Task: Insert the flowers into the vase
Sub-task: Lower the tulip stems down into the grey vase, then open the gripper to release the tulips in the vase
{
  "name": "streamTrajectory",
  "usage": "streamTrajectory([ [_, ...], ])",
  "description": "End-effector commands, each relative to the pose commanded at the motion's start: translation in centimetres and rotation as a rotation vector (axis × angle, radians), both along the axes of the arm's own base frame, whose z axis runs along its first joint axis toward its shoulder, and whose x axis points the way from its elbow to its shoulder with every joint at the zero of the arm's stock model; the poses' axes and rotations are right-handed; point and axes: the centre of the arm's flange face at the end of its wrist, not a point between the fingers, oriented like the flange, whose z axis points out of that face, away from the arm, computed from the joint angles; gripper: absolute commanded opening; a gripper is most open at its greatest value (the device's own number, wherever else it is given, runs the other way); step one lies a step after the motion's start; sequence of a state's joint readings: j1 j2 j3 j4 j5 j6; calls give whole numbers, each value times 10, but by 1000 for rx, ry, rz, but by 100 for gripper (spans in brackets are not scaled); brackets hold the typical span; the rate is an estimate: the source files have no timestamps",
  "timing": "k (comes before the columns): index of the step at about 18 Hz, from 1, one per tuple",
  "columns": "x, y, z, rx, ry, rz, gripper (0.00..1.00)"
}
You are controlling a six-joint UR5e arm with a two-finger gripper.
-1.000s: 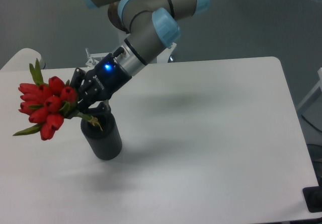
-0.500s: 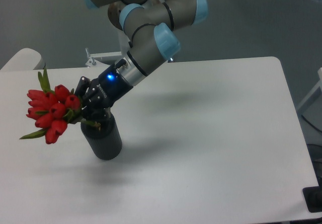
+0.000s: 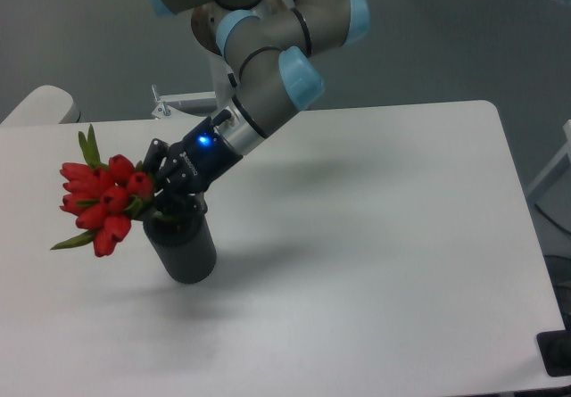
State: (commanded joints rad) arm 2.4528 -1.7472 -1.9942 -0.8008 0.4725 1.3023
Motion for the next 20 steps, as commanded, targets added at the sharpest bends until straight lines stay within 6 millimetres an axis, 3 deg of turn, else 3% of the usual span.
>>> streamTrajectory([
  [1,-2,-2,-1,-2,-2,6,43],
  [4,-6,-6,-5,-14,-17,22,81],
  [7,-10,-9,-4,-14,-14,31,99],
  [20,-42,-32,-2,-89,75,112,100],
])
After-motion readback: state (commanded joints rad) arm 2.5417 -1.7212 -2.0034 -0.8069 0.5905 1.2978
